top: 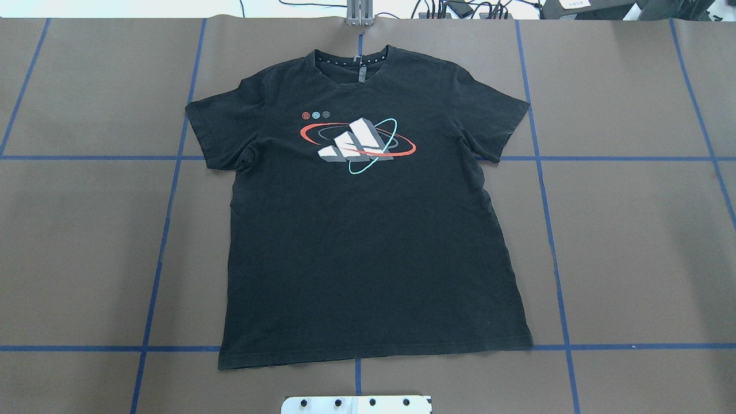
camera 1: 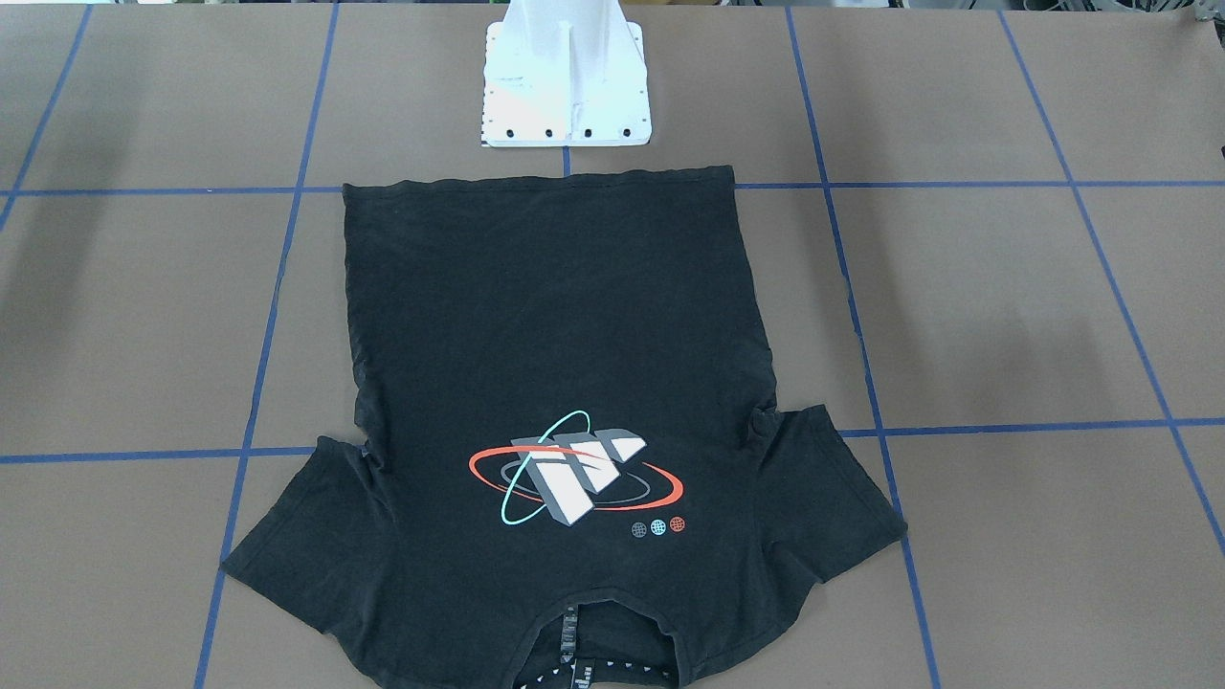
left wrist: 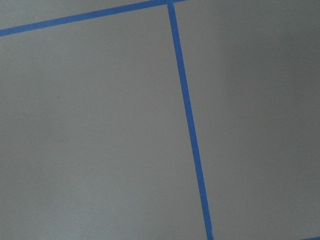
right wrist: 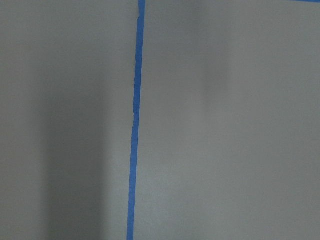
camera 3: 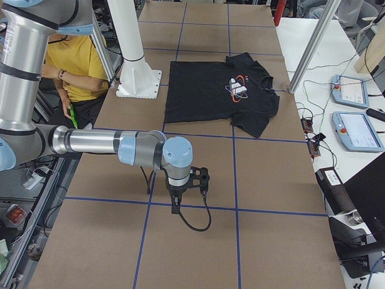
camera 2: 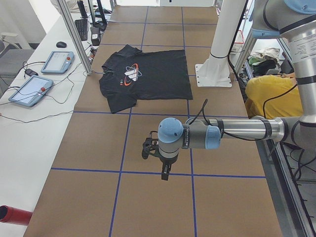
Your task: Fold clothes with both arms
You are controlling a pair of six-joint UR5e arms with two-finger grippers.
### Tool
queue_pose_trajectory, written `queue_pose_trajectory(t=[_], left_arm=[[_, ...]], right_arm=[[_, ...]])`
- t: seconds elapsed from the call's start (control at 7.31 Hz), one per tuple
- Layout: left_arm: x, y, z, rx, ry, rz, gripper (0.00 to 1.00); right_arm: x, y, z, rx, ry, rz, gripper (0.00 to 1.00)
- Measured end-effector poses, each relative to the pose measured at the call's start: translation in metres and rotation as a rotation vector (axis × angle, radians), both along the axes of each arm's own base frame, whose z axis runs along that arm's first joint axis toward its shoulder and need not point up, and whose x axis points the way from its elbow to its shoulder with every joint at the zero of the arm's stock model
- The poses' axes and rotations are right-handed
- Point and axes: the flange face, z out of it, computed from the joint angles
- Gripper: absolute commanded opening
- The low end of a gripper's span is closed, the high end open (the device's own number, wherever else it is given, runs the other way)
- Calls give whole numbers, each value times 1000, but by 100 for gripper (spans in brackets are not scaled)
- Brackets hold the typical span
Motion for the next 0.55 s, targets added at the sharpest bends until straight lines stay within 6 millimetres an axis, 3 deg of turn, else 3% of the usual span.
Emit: queue_pose_trajectory(t=[0.27,0.55], left_arm=[[0,-5,-7,19,0,1,99],[0,-11,-32,70,-2,-1,99]], right_arm=[[0,-1,0,0,0,1,100],[0,-3,-6,12,1,3,100]])
